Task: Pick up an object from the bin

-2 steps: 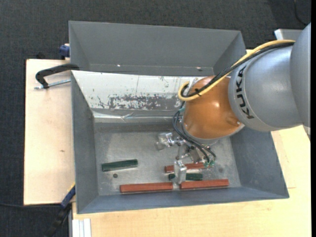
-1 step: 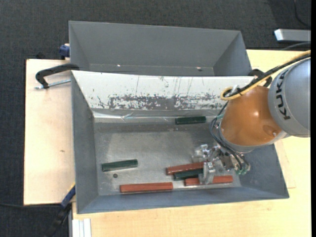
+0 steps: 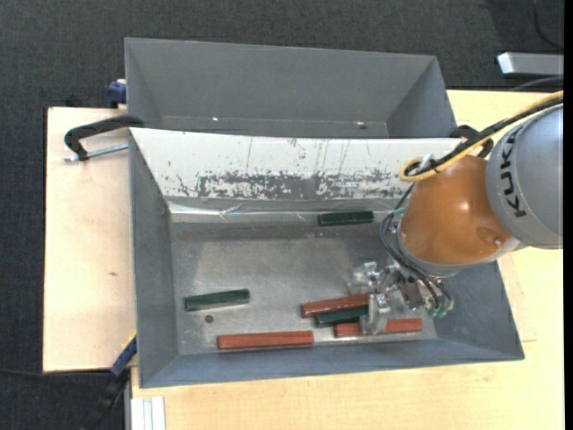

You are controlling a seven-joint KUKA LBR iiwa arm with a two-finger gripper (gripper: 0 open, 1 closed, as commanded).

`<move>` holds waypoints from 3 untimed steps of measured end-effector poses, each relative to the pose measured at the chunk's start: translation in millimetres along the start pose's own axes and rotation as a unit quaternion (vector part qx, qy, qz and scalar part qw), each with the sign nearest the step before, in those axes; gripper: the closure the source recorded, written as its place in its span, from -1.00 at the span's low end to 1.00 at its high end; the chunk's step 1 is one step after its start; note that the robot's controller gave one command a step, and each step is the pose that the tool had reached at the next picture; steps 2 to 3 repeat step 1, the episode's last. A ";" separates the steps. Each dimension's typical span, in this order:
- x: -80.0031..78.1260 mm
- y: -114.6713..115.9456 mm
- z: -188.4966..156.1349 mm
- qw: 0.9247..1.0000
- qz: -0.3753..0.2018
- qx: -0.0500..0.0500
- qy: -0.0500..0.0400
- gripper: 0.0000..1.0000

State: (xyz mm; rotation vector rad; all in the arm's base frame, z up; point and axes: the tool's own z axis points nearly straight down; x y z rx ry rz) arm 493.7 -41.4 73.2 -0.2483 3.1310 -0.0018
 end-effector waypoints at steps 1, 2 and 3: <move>-15.5 -23.2 -130.9 1.000 -0.020 -0.001 -0.002 1.00; -15.5 -23.2 -130.9 1.000 -0.020 -0.001 -0.002 1.00; -15.5 -23.2 -130.9 1.000 -0.020 -0.001 -0.002 1.00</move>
Offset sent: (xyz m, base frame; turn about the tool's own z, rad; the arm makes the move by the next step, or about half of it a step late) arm 0.0000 0.0000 0.0000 0.0000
